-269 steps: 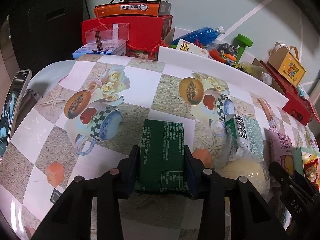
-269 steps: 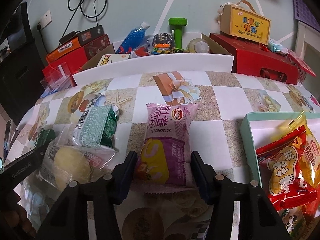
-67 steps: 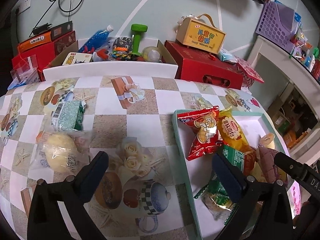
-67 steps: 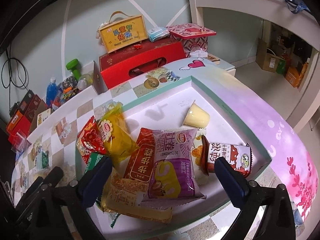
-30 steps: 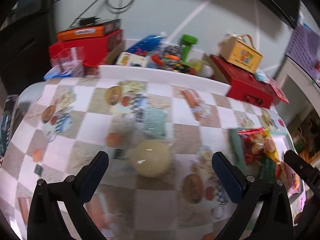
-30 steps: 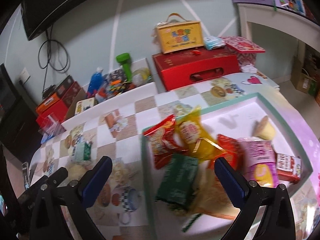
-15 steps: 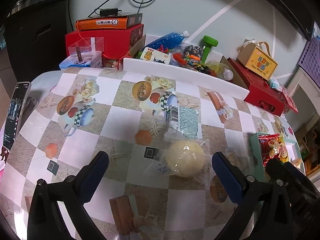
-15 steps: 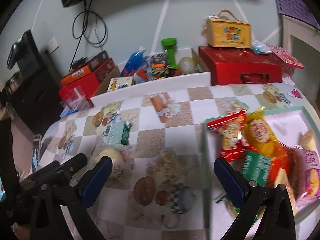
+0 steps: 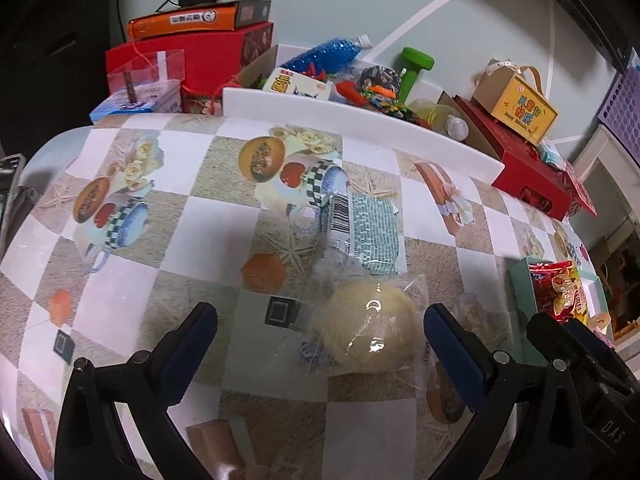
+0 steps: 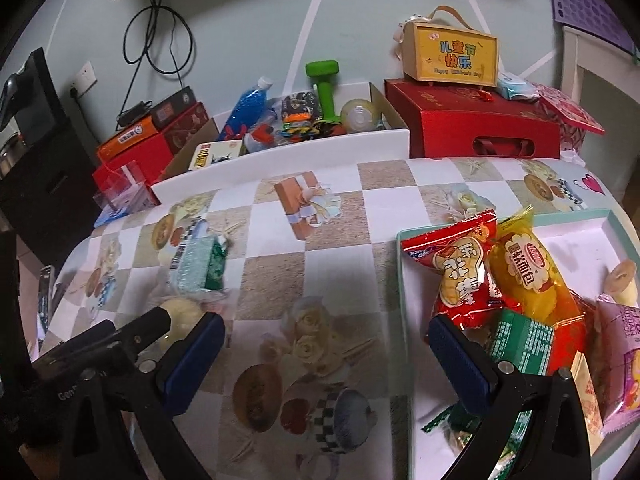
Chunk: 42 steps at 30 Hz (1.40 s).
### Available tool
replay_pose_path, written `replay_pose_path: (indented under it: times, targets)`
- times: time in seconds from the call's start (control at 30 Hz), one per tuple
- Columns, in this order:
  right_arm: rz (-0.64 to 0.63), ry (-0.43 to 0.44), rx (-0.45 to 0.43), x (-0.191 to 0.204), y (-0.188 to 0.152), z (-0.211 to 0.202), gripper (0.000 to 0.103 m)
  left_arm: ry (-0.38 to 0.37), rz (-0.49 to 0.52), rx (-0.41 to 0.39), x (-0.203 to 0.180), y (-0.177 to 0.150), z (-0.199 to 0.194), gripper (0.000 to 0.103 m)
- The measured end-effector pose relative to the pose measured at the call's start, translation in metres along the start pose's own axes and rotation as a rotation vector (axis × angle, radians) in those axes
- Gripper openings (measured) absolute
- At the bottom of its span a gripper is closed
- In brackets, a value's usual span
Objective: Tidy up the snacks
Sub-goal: 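Grasp the round bun bag with the left tool while the right tool grasps the green-wrapped packet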
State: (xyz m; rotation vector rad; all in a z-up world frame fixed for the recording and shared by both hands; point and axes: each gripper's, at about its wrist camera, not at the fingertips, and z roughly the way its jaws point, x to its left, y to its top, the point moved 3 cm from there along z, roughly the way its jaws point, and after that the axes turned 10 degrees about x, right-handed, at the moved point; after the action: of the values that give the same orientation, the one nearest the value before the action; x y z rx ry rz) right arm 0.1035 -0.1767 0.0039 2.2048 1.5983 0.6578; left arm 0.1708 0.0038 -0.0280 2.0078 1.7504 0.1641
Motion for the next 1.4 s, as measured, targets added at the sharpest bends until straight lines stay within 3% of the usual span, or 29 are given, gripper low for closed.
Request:
replay_pose_path:
  times: [0.53, 0.73, 0.87, 1.13, 1.4]
  targets:
    - [0.016, -0.036, -0.009, -0.011, 0.007, 0.004, 0.103, -0.017, 0.048, 0.039, -0.02, 0.0, 0.032, 0.101]
    - [0.005, -0.047, -0.002, -0.008, 0.007, 0.006, 0.103, -0.082, 0.042, 0.035, -0.017, 0.0, 0.027, 0.076]
    - [-0.008, -0.057, 0.001, -0.005, 0.006, 0.007, 0.103, -0.105, 0.046, 0.042, -0.016, -0.001, 0.025, 0.065]
    - [-0.037, -0.075, 0.002, 0.004, 0.005, 0.008, 0.103, -0.131, 0.04, 0.029, -0.01, -0.001, 0.015, 0.063]
    - [-0.077, -0.096, -0.001, 0.019, 0.004, 0.008, 0.103, -0.154, 0.003, -0.041, 0.006, 0.005, -0.009, 0.063]
